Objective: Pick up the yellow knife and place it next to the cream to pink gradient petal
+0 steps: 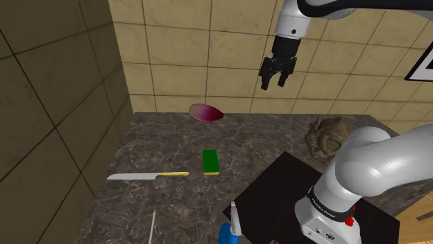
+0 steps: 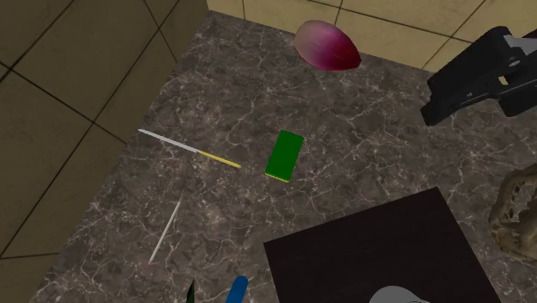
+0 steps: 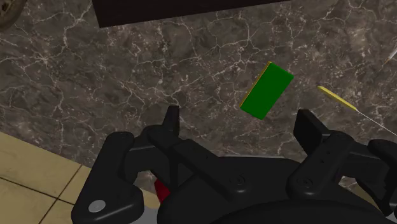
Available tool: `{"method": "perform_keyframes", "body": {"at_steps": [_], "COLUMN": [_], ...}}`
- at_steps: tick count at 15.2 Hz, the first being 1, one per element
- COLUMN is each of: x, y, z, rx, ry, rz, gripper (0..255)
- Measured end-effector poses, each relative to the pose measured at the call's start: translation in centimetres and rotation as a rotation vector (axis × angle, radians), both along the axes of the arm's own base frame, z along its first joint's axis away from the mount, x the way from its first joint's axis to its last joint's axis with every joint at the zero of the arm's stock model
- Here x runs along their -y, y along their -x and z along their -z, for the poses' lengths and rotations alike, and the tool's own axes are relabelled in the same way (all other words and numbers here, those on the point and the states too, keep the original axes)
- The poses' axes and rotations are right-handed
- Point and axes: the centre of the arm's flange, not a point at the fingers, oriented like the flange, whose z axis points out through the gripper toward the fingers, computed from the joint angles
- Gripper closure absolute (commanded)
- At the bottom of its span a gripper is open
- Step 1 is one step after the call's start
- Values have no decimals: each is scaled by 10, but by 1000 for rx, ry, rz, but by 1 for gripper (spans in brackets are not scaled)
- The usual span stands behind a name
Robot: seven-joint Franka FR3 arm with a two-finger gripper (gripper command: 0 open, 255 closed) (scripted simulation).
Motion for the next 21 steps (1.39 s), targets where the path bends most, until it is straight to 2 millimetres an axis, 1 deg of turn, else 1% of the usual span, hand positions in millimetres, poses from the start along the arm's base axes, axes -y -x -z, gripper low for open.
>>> {"method": "perform_keyframes", "body": {"at_steps": [1, 2, 4, 6, 10, 12, 14, 16, 17, 20, 21], "x": [0, -3, -11, -24, -46, -64, -82, -96, -103, -130, -137], "y": [0, -5, -17, -36, -64, -85, -101, -110, -121, -140, -147], "z": [0, 4, 18, 32, 62, 77, 93, 108, 115, 143, 150], "rx": [0, 0, 2, 4, 9, 11, 14, 17, 19, 22, 23], "ry": [0, 0, 1, 3, 5, 6, 8, 9, 10, 11, 12], "rz": [0, -12, -50, -95, -190, -238, -285, -333, -357, -429, -452], "gripper": [0, 0, 0, 0, 0, 0, 0, 0, 0, 0, 0]}}
